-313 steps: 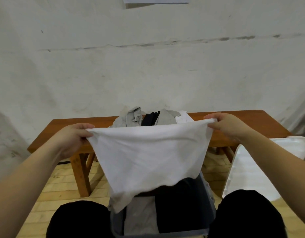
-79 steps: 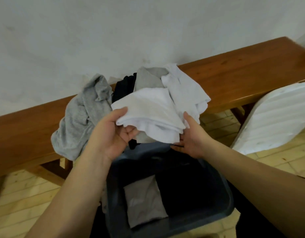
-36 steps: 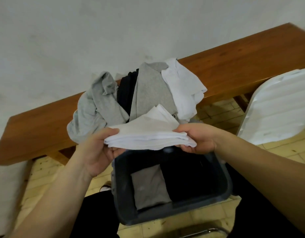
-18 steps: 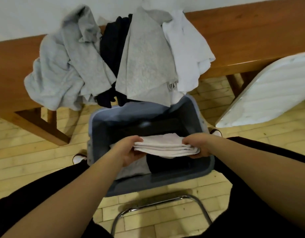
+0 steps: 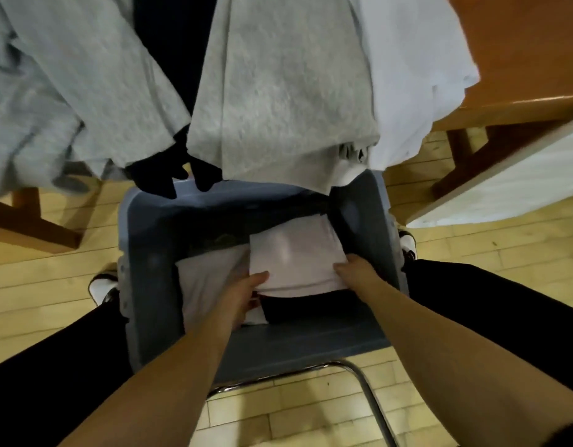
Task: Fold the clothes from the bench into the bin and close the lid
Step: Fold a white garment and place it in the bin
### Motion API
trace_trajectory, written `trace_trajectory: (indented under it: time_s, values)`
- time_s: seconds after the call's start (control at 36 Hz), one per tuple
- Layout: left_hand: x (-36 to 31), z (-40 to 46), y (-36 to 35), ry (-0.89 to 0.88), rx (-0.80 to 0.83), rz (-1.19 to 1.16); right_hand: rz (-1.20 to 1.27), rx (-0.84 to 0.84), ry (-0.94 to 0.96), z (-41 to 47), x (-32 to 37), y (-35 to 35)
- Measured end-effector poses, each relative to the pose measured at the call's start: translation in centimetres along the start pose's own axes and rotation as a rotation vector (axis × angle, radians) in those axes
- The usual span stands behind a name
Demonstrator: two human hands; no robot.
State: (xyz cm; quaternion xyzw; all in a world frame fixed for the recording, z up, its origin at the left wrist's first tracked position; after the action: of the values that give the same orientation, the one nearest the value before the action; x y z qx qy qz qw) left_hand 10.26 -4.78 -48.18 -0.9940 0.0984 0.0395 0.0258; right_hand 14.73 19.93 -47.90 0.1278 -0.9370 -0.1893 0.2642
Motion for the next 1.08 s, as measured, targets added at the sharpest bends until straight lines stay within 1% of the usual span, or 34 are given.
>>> trace_trajectory:
  time_s: [0.06,0.14,0.22,0.33,0.42,0.47,0.53,0.58,0.61,0.67,0.72,0.81,0.86,0.92,0.97,1.03,1.08]
  values:
    - [1.6,1.3,0.1,0.058,-0.043,0.127,-0.05,0.021,-0.039,0.6,-1.6,-1.3]
    - [3.1,3.0,0.1,0.087,-0.086,0.321,-0.115,0.057,-0.095,1.3,-3.7,-2.9]
    - [4.0,4.0,0.1,0.076,-0.137,0.462,-0.13,0.062,-0.131,1.9,-5.0,-3.8]
    - [4.8,4.4,-0.4,0.052,-0.145,0.579,-0.195,0.03,-0.153,2.3,-5.7,-4.0]
    - [4.6,4.6,-0.6,0.041,-0.205,0.701,-0.23,0.039,-0.172,2.6,-6.1,-4.1]
    - [4.4,4.7,-0.5,0.047,-0.244,0.749,-0.26,0.041,-0.181,2.6,-6.0,-4.1]
    - [4.0,4.6,-0.3,0.066,-0.28,0.786,-0.285,0.02,-0.136,2.2,-5.5,-3.9]
    - [3.5,4.3,-0.2,0.076,-0.286,0.827,-0.33,0.075,-0.107,1.5,-4.5,-3.9]
    - [3.2,4.0,-0.2,0.08,-0.281,0.852,-0.365,0.079,-0.093,1.0,-3.6,-3.6]
    - [2.5,2.9,0.0,0.084,-0.286,0.912,-0.34,0.066,-0.09,0.3,-2.3,-2.9]
    - [1.8,1.6,0.3,0.075,-0.295,0.947,-0.388,0.078,-0.001,-0.1,-0.7,-2.4]
    - [0.3,-0.6,0.6,0.041,-0.295,0.915,-0.419,0.257,0.06,-1.4,1.9,-2.8]
    - [-0.6,-2.3,0.9,0.029,-0.269,0.842,-0.416,0.326,0.155,-3.3,4.3,-2.8]
    - [-1.5,-4.8,1.5,-0.063,-0.252,0.76,-0.424,0.336,0.263,-5.5,6.8,-2.7]
    - [-2.4,-6.8,1.7,-0.119,-0.268,0.777,-0.459,0.361,0.322,-6.7,8.6,-2.6]
    - [-3.4,-9.2,1.8,-0.187,-0.303,0.808,-0.51,0.338,0.397,-8.2,10.7,-2.4]
    - [-4.6,-12.2,2.3,-0.294,-0.34,0.779,-0.495,0.305,0.511,-10.2,13.5,-2.2]
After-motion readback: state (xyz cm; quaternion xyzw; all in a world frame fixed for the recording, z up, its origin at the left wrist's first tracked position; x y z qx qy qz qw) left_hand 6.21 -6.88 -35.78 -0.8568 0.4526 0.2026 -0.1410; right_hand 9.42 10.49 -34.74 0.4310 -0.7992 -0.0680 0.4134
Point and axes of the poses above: each hand's wrist, its own z-axis towards the middle knuckle, its own y-axis out of the back of the hand, x = y × z, the point moved 4 cm from there along z, towards the middle knuckle, and after that the axes turned 15 degrees about y, right-handed, at the moved point
